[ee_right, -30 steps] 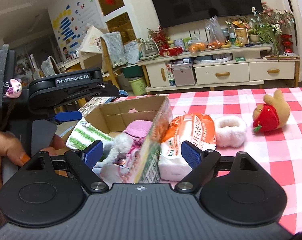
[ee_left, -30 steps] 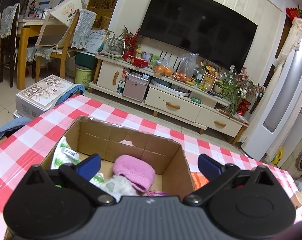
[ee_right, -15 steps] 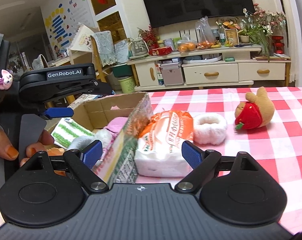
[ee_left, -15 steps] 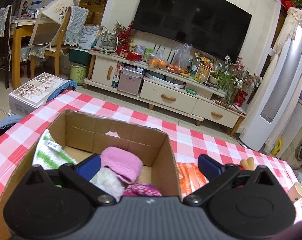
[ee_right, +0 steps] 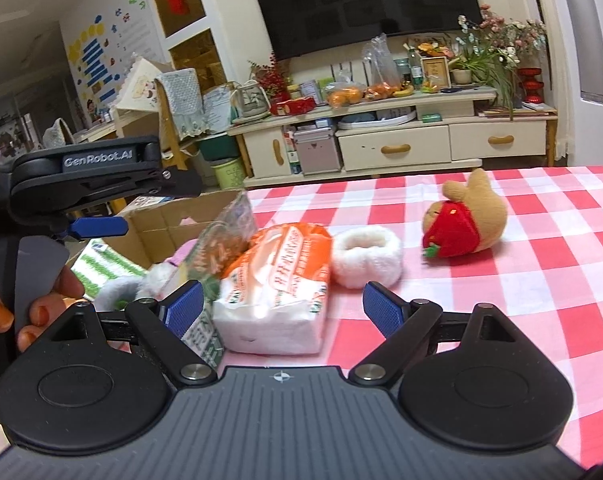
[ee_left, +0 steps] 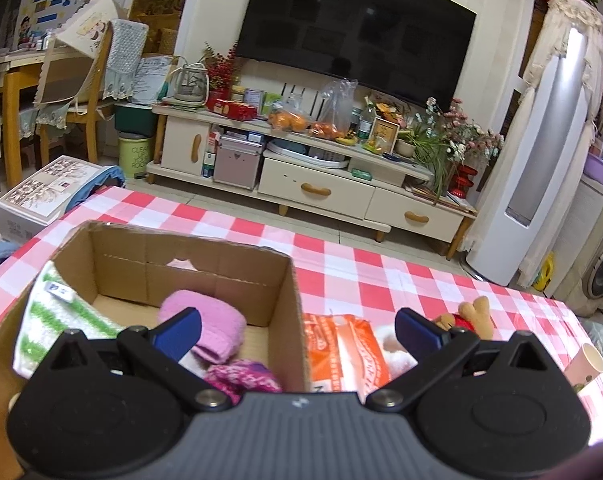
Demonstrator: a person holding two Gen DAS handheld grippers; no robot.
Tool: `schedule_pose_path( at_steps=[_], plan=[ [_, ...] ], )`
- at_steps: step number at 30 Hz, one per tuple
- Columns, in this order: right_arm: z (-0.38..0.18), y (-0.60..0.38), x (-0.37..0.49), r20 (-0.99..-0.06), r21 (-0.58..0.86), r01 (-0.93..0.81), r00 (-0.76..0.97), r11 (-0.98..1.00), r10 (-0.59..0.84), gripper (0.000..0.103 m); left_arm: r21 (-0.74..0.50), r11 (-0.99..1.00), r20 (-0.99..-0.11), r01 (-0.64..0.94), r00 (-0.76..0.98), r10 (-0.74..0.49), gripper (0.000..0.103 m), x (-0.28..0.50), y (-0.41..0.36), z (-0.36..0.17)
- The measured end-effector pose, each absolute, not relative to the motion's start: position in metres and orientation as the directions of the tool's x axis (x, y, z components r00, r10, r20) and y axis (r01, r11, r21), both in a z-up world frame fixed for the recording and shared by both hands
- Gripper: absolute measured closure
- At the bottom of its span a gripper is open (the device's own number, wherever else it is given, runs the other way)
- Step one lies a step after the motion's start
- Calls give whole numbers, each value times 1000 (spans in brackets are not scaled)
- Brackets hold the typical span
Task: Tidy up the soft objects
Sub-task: 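Withdraw both tools from the box toward the plush bear and scrunchie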
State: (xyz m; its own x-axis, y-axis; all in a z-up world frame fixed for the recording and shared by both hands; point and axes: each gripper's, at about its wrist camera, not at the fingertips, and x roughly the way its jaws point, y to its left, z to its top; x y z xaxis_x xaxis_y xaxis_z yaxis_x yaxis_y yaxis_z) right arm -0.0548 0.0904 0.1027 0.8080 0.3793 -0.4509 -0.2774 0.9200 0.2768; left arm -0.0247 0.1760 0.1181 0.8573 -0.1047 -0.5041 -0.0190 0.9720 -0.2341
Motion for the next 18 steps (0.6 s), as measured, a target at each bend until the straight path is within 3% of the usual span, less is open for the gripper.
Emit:
schedule_pose_path(
  at_steps=[11, 18],
  plan=[
    [93, 57, -45, -445, 293, -165, 848, 942, 288, 0, -186, 981, -491, 58, 859, -143, 1, -21, 141, 115],
    [79, 26, -27, -442, 323, -78, 869, 943, 223, 0, -85, 987, -482, 133, 862, -157, 1, -21, 109, 111]
  ],
)
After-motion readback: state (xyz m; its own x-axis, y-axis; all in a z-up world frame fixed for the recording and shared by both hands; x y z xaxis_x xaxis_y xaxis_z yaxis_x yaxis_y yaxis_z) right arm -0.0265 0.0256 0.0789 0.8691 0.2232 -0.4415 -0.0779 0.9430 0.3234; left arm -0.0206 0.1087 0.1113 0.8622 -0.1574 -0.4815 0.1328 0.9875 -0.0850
